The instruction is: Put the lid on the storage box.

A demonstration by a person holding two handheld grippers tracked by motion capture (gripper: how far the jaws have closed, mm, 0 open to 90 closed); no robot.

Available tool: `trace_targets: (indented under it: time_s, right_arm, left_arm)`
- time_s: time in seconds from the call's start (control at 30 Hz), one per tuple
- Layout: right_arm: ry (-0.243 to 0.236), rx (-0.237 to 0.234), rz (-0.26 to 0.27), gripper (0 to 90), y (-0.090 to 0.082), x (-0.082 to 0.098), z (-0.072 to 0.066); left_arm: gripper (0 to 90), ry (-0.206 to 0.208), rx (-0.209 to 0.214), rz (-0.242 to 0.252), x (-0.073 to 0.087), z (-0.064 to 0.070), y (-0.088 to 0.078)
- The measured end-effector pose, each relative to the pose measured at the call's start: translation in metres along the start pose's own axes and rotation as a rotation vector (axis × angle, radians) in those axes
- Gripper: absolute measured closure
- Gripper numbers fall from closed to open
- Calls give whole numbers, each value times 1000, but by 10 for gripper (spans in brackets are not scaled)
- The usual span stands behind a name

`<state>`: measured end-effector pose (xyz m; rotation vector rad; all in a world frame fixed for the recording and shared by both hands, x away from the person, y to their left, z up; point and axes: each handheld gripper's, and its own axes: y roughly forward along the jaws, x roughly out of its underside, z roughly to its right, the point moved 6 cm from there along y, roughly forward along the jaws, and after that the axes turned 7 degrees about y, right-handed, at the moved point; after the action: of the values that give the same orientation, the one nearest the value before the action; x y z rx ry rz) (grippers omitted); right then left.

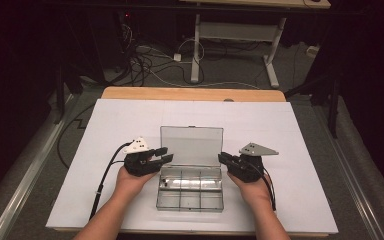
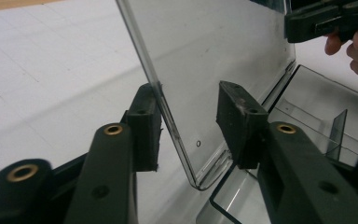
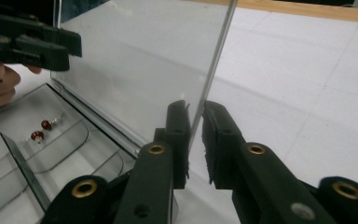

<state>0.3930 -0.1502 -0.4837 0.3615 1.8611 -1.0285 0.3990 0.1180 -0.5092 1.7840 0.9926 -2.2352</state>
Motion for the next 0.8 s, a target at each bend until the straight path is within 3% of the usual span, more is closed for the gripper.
trace_targets:
  time_s: [0.2, 0.37, 0.6, 0.8]
  right_arm:
    - [-22, 18, 11, 849, -15, 7, -3]
    - [-65, 6, 25, 900, -25, 11, -13]
    - [-122, -22, 17, 900, -21, 7, -32]
    - [-125, -28, 16, 900, -20, 7, -35]
  left_arm:
    - [635, 24, -12, 11, -1, 4, -5]
    - [653, 48, -20, 16, -1, 8, -9]
    - [654, 65, -15, 16, -1, 14, -15]
    - [653, 84, -15, 20, 0, 20, -21]
